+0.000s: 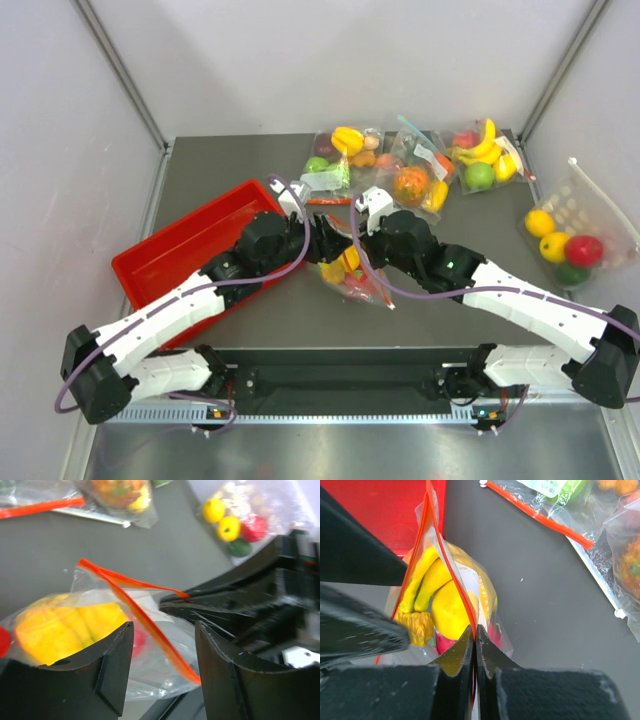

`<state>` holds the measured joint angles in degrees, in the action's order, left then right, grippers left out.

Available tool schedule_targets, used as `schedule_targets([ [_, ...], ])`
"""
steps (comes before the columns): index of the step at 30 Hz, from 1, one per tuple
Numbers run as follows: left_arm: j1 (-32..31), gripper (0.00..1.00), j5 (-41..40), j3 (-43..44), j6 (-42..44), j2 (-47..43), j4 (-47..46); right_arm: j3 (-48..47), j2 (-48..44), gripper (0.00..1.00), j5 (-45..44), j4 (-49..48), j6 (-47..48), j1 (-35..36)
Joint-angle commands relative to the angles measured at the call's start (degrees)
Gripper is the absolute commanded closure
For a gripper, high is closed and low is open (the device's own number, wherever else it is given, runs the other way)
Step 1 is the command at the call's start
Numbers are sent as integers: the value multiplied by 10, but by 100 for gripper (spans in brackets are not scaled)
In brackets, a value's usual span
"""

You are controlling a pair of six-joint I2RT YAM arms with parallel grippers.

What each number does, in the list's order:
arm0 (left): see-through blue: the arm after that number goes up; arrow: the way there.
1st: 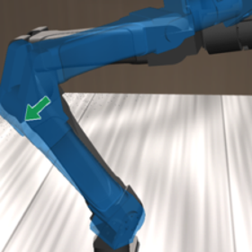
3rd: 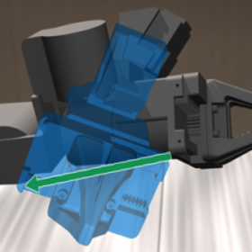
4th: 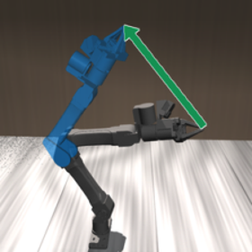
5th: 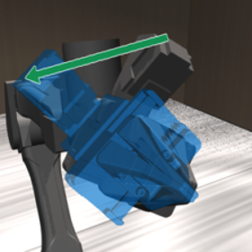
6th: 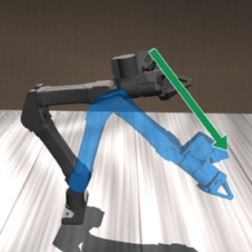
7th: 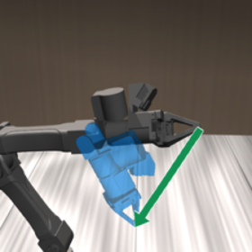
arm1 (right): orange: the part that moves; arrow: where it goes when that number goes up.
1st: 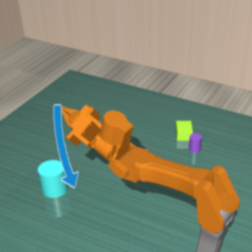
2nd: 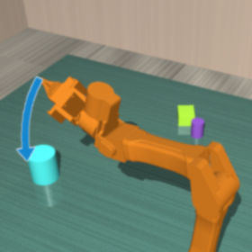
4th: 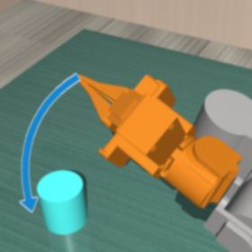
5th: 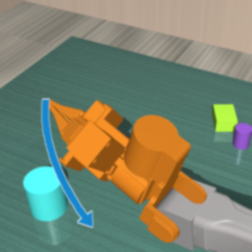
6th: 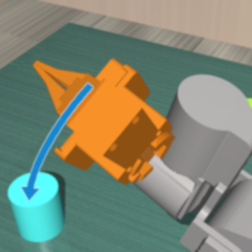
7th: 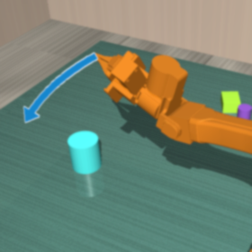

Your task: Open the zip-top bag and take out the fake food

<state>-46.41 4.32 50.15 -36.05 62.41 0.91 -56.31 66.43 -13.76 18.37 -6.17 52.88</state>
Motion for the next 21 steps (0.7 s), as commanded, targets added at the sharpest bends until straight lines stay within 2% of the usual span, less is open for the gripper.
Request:
schedule_targets([
  [1,-16,44,-58,32,18,21,50,-6,-13,100,-14,-29,-1,11],
  [8,-34,46,-107,36,31,21,74,-2,-19,100,-16,-31,-2,10],
  [10,-35,58,-103,40,34,31,78,-1,-20,100,-15,-33,-3,12],
  [11,-35,70,-98,41,35,32,78,1,-21,100,-17,-34,-4,11],
  [13,-35,100,-94,42,38,39,77,2,-23,100,-22,-35,-5,12],
  [16,-35,100,-93,45,48,46,63,-3,-26,100,-53,-27,-4,11],
  [21,-35,100,-63,103,82,94,49,-18,-49,100,-120,-5,11,-9],
])
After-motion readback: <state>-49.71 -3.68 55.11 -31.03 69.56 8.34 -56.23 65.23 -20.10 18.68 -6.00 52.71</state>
